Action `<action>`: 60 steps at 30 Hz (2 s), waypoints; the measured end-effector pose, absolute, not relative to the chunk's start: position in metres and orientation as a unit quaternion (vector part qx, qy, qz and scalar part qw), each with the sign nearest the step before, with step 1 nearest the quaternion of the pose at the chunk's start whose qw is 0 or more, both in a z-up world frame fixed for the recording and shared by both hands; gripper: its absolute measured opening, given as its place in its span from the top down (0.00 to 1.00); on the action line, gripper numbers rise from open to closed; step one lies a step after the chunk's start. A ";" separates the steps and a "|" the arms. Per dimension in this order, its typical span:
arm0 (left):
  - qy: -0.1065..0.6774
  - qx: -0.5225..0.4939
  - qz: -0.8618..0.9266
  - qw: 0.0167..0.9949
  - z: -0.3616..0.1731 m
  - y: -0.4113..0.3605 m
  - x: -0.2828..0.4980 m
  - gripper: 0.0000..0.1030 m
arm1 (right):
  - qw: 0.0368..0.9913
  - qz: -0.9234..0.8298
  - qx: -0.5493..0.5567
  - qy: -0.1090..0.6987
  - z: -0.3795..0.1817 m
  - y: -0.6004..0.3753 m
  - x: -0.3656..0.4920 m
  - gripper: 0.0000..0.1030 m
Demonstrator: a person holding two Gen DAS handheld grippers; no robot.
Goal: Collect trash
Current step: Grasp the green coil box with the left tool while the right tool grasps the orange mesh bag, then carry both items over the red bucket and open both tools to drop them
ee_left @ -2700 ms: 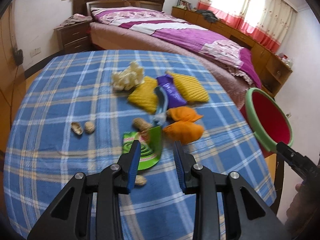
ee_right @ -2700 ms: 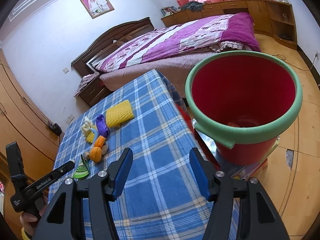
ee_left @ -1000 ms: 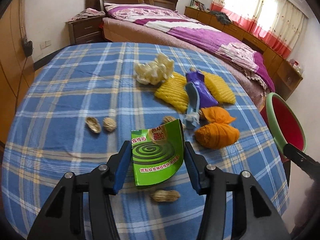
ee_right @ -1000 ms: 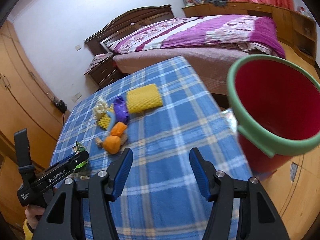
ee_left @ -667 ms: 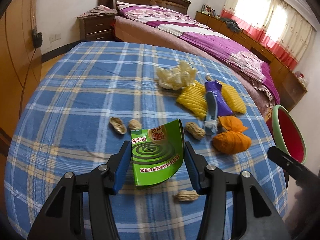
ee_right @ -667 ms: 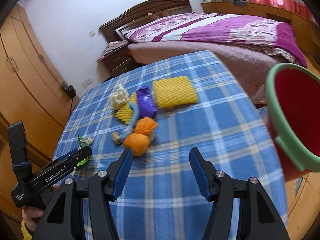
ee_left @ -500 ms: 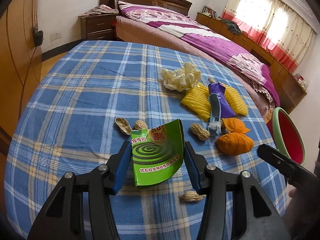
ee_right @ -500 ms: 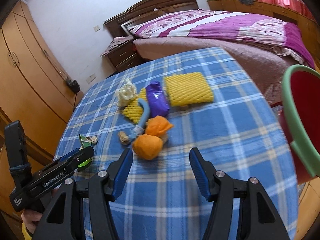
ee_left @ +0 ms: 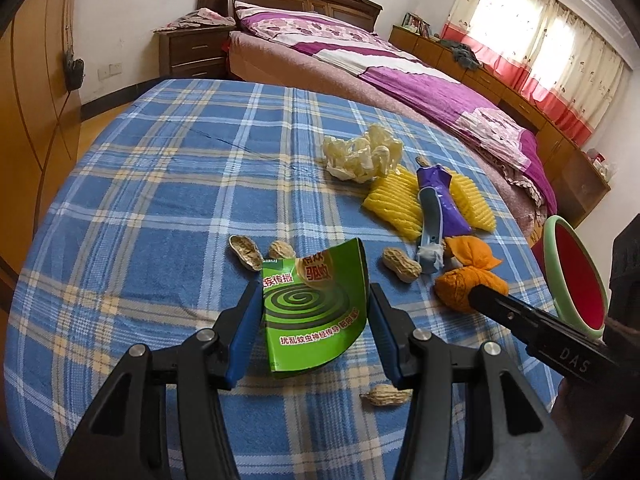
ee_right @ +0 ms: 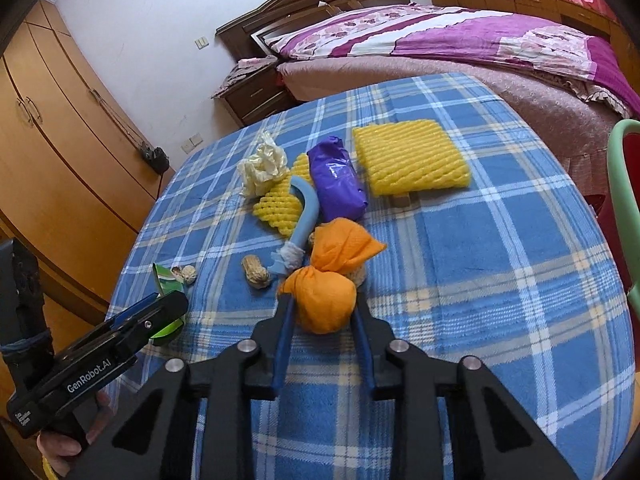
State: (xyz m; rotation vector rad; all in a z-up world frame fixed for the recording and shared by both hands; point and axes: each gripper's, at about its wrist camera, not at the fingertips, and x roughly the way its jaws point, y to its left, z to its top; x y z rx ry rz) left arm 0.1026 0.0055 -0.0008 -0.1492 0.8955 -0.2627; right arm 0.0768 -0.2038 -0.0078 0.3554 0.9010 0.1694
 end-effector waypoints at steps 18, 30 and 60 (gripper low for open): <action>0.418 -0.055 -0.152 0.894 0.019 -0.018 0.084 0.48 | 0.897 0.056 0.195 0.393 0.016 -0.235 0.030 0.76; 0.415 -0.043 -0.180 0.891 0.032 -0.042 0.074 0.48 | 0.913 0.027 0.195 0.356 0.037 -0.263 -0.007 0.76; 0.406 0.025 -0.291 0.866 0.063 -0.168 0.062 0.48 | 0.926 -0.080 0.241 0.279 0.063 -0.374 -0.071 0.76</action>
